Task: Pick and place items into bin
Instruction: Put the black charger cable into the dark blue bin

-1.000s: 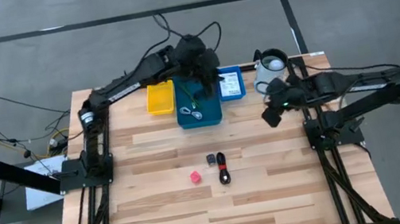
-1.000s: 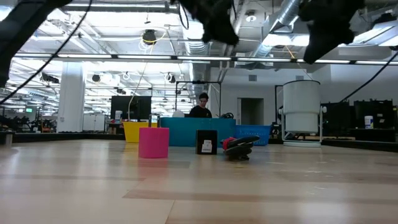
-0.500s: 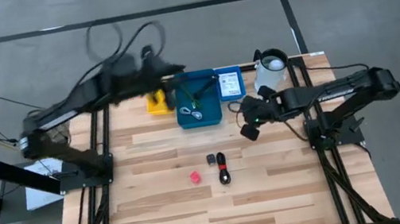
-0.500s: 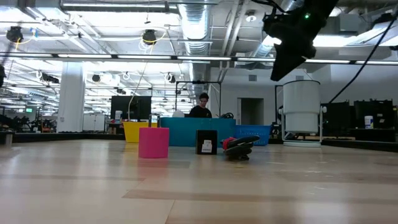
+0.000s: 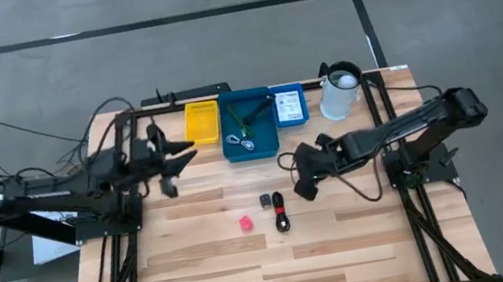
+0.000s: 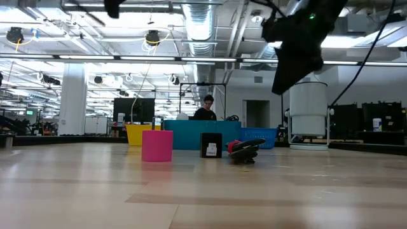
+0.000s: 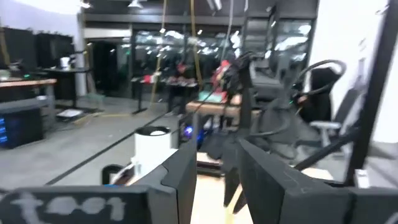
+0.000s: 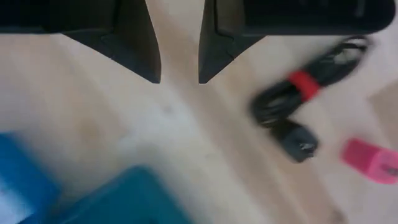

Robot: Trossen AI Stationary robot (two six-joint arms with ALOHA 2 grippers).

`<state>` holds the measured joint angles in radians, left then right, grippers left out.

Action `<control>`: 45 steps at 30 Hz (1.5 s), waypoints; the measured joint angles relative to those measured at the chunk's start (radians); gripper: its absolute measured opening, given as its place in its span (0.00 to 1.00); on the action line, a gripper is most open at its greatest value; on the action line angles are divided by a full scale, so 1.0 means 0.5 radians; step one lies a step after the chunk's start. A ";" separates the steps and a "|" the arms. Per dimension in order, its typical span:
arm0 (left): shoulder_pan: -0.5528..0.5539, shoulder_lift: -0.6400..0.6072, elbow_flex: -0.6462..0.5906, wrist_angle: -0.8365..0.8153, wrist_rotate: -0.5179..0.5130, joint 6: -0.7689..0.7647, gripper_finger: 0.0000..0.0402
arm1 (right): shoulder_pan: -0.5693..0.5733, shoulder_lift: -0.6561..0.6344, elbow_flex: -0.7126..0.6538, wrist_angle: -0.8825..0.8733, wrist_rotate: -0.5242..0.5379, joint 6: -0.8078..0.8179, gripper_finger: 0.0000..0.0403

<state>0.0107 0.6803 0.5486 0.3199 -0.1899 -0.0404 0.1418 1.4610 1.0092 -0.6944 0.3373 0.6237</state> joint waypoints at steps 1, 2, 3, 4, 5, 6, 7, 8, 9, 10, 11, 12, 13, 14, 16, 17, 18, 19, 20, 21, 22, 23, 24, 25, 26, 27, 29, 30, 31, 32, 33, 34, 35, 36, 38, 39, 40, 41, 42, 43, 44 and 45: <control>-0.030 -0.057 -0.082 0.058 0.000 -0.012 0.26 | -0.009 0.035 0.002 0.037 -0.084 0.048 0.25; -0.060 -0.105 -0.146 0.096 0.001 -0.015 0.26 | -0.017 0.068 0.006 0.054 -0.167 0.087 0.26; -0.089 -0.145 -0.194 0.121 0.006 -0.015 0.26 | -0.028 0.104 0.019 0.072 -0.246 0.131 0.26; -0.115 -0.184 -0.232 0.121 0.022 -0.012 0.26 | -0.035 0.141 0.038 0.087 -0.317 0.177 0.27; -0.139 -0.219 -0.259 0.095 0.047 -0.005 0.26 | -0.042 0.184 0.063 0.101 -0.386 0.225 0.28; -0.164 -0.244 -0.275 0.078 0.080 -0.003 0.26 | -0.047 0.227 0.088 0.108 -0.442 0.273 0.30; -0.185 -0.265 -0.291 0.070 0.128 -0.002 0.26 | -0.055 0.264 0.111 0.101 -0.492 0.314 0.32; -0.206 -0.284 -0.309 0.053 0.182 -0.003 0.26 | -0.058 0.303 0.141 0.093 -0.529 0.354 0.34; -0.226 -0.295 -0.323 0.039 0.245 -0.003 0.26 | -0.065 0.350 0.182 0.113 -0.562 0.389 0.37; -0.243 -0.301 -0.325 0.016 0.307 -0.004 0.26 | -0.066 0.384 0.216 0.134 -0.588 0.417 0.39; -0.261 -0.302 -0.325 -0.017 0.375 -0.006 0.26 | -0.066 0.413 0.242 0.121 -0.611 0.437 0.42; -0.274 -0.302 -0.325 -0.037 0.433 -0.006 0.26 | -0.066 0.454 0.276 0.129 -0.627 0.456 0.45; -0.286 -0.302 -0.325 -0.051 0.481 -0.008 0.26 | -0.066 0.499 0.313 0.171 -0.638 0.479 0.48; -0.298 -0.300 -0.326 -0.060 0.521 -0.019 0.26 | -0.066 0.532 0.338 0.181 -0.647 0.497 0.51; -0.325 -0.285 -0.325 -0.079 0.596 -0.080 0.26 | -0.064 0.596 0.385 0.183 -0.677 0.540 0.57; -0.338 -0.284 -0.325 -0.112 0.622 -0.113 0.26 | -0.063 0.633 0.411 0.219 -0.710 0.564 0.59; -0.350 -0.272 -0.326 -0.126 0.641 -0.151 0.26 | -0.062 0.664 0.428 0.221 -0.739 0.589 0.61; -0.362 -0.259 -0.326 -0.126 0.654 -0.182 0.26 | -0.061 0.693 0.443 0.208 -0.760 0.609 0.62; -0.370 -0.259 -0.326 -0.132 0.656 -0.197 0.26 | -0.055 0.725 0.459 0.205 -0.783 0.633 0.63; -0.381 -0.266 -0.326 -0.150 0.657 -0.202 0.26 | -0.047 0.759 0.476 0.209 -0.783 0.649 0.64; -0.396 -0.267 -0.326 -0.153 0.669 -0.201 0.26 | -0.042 0.792 0.488 0.215 -0.785 0.671 0.64; -0.410 -0.267 -0.326 -0.153 0.683 -0.200 0.26 | -0.034 0.817 0.492 0.211 -0.786 0.690 0.64; -0.425 -0.267 -0.326 -0.159 0.686 -0.200 0.26 | -0.025 0.834 0.492 0.202 -0.794 0.709 0.64; -0.440 -0.266 -0.326 -0.166 0.687 -0.201 0.26 | -0.017 0.852 0.495 0.206 -0.803 0.734 0.65; -0.458 -0.266 -0.326 -0.170 0.688 -0.201 0.26 | -0.009 0.873 0.500 0.219 -0.805 0.752 0.65; -0.476 -0.266 -0.326 -0.171 0.687 -0.202 0.26 | 0.000 0.889 0.500 0.216 -0.806 0.767 0.65; -0.512 -0.266 -0.326 -0.184 0.685 -0.203 0.26 | 0.018 0.921 0.498 0.210 -0.806 0.797 0.65; -0.529 -0.266 -0.326 -0.190 0.686 -0.203 0.26 | 0.027 0.944 0.500 0.250 -0.808 0.805 0.65; -0.545 -0.266 -0.326 -0.193 0.686 -0.203 0.26 | 0.033 0.958 0.500 0.254 -0.809 0.813 0.65; -0.564 -0.266 -0.326 -0.192 0.686 -0.203 0.26 | 0.041 0.967 0.496 0.237 -0.809 0.816 0.65; -0.582 -0.266 -0.326 -0.192 0.686 -0.203 0.26 | 0.045 0.992 0.497 0.267 -0.811 0.817 0.65; -0.600 -0.266 -0.326 -0.194 0.686 -0.203 0.26 | 0.046 1.023 0.503 0.306 -0.817 0.818 0.65; -0.616 -0.265 -0.326 -0.195 0.686 -0.203 0.26 | 0.045 1.039 0.505 0.305 -0.818 0.817 0.65; -0.632 -0.263 -0.326 -0.189 0.686 -0.204 0.26 | 0.044 1.054 0.507 0.311 -0.820 0.814 0.64; -0.655 -0.262 -0.325 -0.186 0.686 -0.204 0.26 | 0.043 1.080 0.509 0.309 -0.824 0.800 0.63; -0.662 -0.262 -0.325 -0.185 0.686 -0.205 0.26 | 0.043 1.094 0.509 0.299 -0.821 0.790 0.62; -0.667 -0.262 -0.325 -0.182 0.685 -0.209 0.26 | 0.044 1.095 0.509 0.290 -0.812 0.779 0.60; -0.673 -0.262 -0.325 -0.182 0.685 -0.213 0.26 | 0.044 1.093 0.507 0.285 -0.801 0.765 0.57; -0.676 -0.262 -0.325 -0.182 0.685 -0.224 0.26 | 0.044 1.095 0.507 0.273 -0.790 0.752 0.52; -0.678 -0.262 -0.325 -0.184 0.685 -0.230 0.26 | 0.044 1.095 0.506 0.262 -0.783 0.746 0.47; -0.678 -0.262 -0.325 -0.186 0.685 -0.241 0.26 | 0.044 1.089 0.505 0.252 -0.782 0.742 0.41; -0.678 -0.262 -0.325 -0.192 0.685 -0.248 0.26 | 0.044 1.067 0.503 0.238 -0.782 0.742 0.34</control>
<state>-0.3283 0.5495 0.3862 0.2240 0.1528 -0.1645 0.1638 1.9944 1.2607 -0.5754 -0.0536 0.9947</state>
